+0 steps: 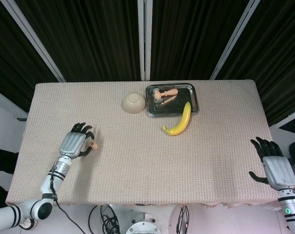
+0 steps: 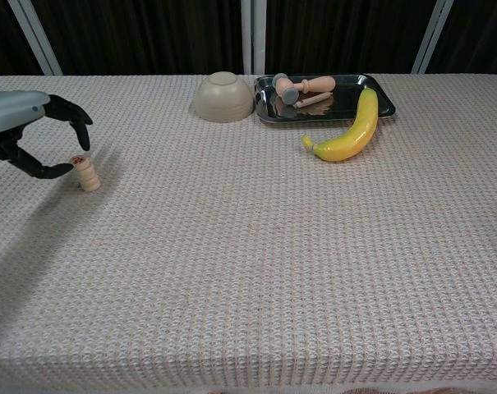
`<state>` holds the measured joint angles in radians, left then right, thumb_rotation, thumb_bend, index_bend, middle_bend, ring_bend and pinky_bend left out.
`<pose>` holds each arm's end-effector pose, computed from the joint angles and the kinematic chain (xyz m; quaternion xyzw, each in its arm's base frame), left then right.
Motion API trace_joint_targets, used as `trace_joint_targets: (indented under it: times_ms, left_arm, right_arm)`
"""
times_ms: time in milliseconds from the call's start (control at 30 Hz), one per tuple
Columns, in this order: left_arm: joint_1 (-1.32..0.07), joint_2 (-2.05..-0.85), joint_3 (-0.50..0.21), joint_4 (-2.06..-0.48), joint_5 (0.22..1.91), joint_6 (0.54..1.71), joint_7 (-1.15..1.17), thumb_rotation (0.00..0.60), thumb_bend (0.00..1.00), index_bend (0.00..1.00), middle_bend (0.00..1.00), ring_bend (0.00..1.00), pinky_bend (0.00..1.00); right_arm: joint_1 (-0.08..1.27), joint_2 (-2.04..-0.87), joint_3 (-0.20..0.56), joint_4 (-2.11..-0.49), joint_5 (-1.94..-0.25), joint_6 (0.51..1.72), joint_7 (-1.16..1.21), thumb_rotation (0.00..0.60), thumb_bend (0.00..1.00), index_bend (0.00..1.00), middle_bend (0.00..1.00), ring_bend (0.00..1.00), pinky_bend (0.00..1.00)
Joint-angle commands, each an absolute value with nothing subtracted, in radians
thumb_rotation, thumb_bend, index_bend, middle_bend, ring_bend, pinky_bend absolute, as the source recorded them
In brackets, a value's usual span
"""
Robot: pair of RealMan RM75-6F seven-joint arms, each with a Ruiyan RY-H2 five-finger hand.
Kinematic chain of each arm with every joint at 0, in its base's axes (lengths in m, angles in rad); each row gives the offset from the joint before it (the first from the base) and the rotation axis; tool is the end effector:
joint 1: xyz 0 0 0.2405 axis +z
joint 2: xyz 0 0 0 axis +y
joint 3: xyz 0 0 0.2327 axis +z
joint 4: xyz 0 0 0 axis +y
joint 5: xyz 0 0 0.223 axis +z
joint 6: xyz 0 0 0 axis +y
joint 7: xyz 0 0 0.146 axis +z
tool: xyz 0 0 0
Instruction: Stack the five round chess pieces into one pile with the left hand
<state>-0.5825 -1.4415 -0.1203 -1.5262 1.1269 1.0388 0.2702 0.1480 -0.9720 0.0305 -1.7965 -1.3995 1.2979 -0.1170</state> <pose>-0.1969 0.3071 0.0029 -0.6992 -0.4253 -0.3443 0.4601 -0.2827 -0.1902 0.1397 0.6352 -0.4243 0.3074 0.5674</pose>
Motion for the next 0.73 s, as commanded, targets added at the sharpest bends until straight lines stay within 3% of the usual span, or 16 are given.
trace_joint_targets:
  times_ms: [33, 167, 233, 433, 567, 733]
  left_arm:
    - [-0.564, -1.402, -0.124, -1.577, 1.17, 1.089, 0.258, 0.6, 0.35, 0.31, 0.13, 0.0, 0.0]
    - [-0.507, -1.335, -0.106, -1.623, 1.292, 1.214, 0.208, 0.6, 0.34, 0.17, 0.11, 0.0, 0.0]
    - [-0.47, -1.312, -0.085, -1.614, 1.375, 1.291, 0.16, 0.6, 0.28, 0.1, 0.09, 0.0, 0.0]
    - [-0.337, -1.229, 0.036, -1.537, 1.547, 1.461, 0.118, 0.6, 0.08, 0.07, 0.01, 0.0, 0.0]
    - [-0.253, -1.218, 0.075, -1.487, 1.583, 1.555, 0.103, 0.6, 0.06, 0.07, 0.0, 0.0, 0.0]
    - [-0.215, -1.197, 0.091, -1.462, 1.591, 1.568, 0.06, 0.6, 0.06, 0.05, 0.0, 0.0, 0.0]
  right_arm:
    - [0.148, -0.972, 0.031, -1.796, -1.4, 1.298, -0.117, 0.6, 0.14, 0.0, 0.0, 0.0, 0.0]
    - [0.148, -0.975, 0.031, -1.796, -1.406, 1.301, -0.117, 0.6, 0.14, 0.0, 0.0, 0.0, 0.0]
    - [0.148, -0.977, 0.029, -1.797, -1.413, 1.305, -0.117, 0.6, 0.14, 0.0, 0.0, 0.0, 0.0]
    - [0.146, -0.99, 0.029, -1.784, -1.443, 1.326, -0.121, 0.6, 0.14, 0.0, 0.0, 0.0, 0.0]
    - [0.146, -1.003, 0.032, -1.772, -1.459, 1.34, -0.124, 0.6, 0.14, 0.0, 0.0, 0.0, 0.0]
    - [0.151, -1.014, 0.029, -1.769, -1.465, 1.334, -0.14, 0.6, 0.14, 0.0, 0.0, 0.0, 0.0]
